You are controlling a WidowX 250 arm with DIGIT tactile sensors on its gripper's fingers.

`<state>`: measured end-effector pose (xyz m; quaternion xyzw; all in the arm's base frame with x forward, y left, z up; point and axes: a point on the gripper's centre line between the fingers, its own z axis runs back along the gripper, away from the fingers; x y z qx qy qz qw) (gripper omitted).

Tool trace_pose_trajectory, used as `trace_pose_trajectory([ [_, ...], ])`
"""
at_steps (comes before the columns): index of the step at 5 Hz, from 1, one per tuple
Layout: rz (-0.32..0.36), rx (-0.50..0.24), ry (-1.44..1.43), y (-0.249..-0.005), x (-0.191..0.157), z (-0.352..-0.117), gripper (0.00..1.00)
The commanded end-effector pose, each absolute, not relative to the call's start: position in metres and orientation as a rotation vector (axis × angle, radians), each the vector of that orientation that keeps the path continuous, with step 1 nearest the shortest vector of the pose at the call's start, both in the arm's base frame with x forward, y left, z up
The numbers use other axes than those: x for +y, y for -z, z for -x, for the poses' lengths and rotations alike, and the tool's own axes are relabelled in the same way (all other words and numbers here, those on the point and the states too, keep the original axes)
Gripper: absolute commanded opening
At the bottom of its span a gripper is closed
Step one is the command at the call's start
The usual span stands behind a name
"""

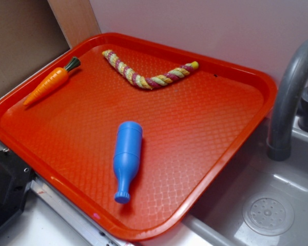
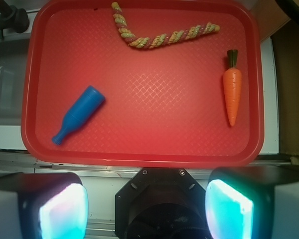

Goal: Grab the blue bottle.

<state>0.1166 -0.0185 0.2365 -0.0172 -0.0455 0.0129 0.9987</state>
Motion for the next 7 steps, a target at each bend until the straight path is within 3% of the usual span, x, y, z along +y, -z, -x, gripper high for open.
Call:
trace_pose_trajectory([
  [1, 0.034, -0.091, -0.026, -0.236, -0.018, -0.117, 1.0],
  [3, 0.023, -0.077, -0.427, -0.203, -0.075, -0.134, 1.0],
  [4, -0.027, -0.133, -0.56, -0.184, -0.1, -0.149, 1.0],
  [5, -0.039, -0.15, -0.558, -0.154, -0.12, -0.165, 1.0],
  [6, -0.008, -0.13, -0.582, -0.13, -0.128, -0.174, 1.0],
  [7, -0.037, -0.122, -0.593, -0.103, -0.128, -0.177, 1.0],
])
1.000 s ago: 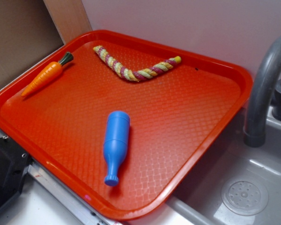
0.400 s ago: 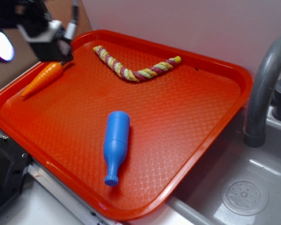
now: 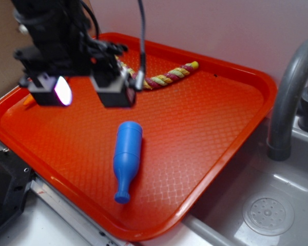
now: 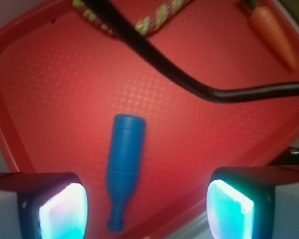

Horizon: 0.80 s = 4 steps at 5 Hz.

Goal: Grab the blue bottle.

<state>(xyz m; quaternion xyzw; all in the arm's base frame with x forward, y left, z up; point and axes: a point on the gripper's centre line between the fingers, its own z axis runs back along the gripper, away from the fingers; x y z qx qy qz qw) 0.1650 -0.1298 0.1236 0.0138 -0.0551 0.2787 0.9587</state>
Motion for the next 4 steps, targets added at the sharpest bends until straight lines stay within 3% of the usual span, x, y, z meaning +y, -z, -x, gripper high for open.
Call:
trace_pose_trajectory([
  [1, -0.055, -0.105, -0.57, -0.077, -0.132, -0.178, 1.0],
  [2, -0.098, -0.094, -0.537, -0.056, -0.138, -0.177, 1.0],
  [4, -0.123, -0.094, -0.478, -0.021, -0.148, -0.171, 1.0],
])
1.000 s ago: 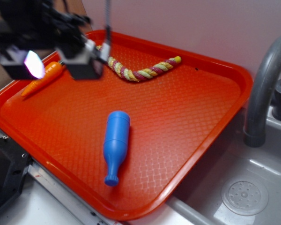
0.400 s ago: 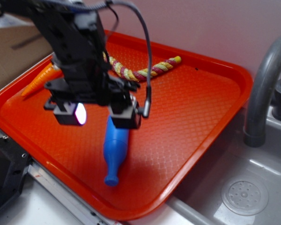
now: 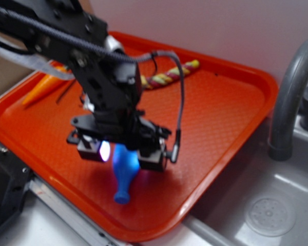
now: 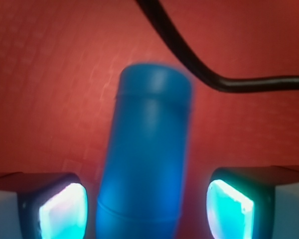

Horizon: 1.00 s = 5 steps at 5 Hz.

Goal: Grab the blue bottle.

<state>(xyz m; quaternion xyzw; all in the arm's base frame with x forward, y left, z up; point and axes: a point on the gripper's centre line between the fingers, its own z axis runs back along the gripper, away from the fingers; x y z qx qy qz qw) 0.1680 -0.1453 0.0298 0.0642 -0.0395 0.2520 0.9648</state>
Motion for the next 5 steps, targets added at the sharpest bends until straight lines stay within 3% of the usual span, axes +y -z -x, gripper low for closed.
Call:
trace_pose_trajectory([
  [1, -0.116, -0.082, -0.475, -0.015, -0.144, -0.171, 1.0],
  [2, -0.126, -0.108, -0.482, -0.014, -0.143, -0.168, 0.0],
  [3, -0.155, -0.13, -0.485, -0.023, -0.138, -0.169, 0.0],
  [4, -0.181, -0.149, -0.435, -0.063, -0.136, -0.181, 0.0],
  [5, -0.162, -0.169, -0.363, -0.111, -0.127, -0.194, 0.0],
])
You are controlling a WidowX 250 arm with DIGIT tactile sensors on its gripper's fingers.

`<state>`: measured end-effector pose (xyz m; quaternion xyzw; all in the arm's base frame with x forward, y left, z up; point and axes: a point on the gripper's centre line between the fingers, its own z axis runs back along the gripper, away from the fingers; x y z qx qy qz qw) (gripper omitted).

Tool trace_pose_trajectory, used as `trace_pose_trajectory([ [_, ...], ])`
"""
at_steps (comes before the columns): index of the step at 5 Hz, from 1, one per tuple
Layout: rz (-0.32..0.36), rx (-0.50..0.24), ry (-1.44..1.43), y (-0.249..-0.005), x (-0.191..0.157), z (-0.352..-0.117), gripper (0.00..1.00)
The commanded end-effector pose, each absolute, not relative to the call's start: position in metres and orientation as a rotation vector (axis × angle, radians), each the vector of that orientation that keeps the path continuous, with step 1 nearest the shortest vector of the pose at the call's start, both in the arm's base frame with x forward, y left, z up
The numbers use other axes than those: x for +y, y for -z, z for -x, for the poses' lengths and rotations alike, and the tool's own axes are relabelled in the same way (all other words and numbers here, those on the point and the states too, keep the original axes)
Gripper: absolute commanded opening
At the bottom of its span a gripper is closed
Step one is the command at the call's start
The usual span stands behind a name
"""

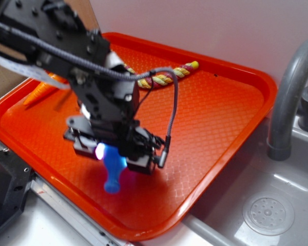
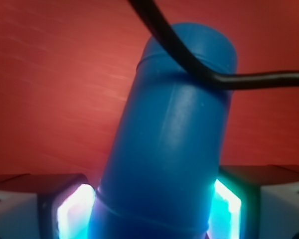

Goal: Grab the blue bottle.

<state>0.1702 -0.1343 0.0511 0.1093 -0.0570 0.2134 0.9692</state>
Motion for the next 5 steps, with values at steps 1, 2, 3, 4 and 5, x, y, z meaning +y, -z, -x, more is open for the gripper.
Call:
trace_pose_trajectory([
  [1, -0.111, -0.04, -0.119, -0.156, -0.108, -0.209, 0.0],
  [2, -0.023, -0.089, -0.063, -0.205, -0.093, -0.205, 0.0],
  [3, -0.007, -0.15, -0.083, -0.241, -0.078, -0.199, 0.0],
  [4, 0.033, -0.173, -0.177, -0.25, -0.067, -0.194, 0.0],
  [5, 0.037, -0.109, -0.173, -0.24, -0.072, -0.199, 0.0],
])
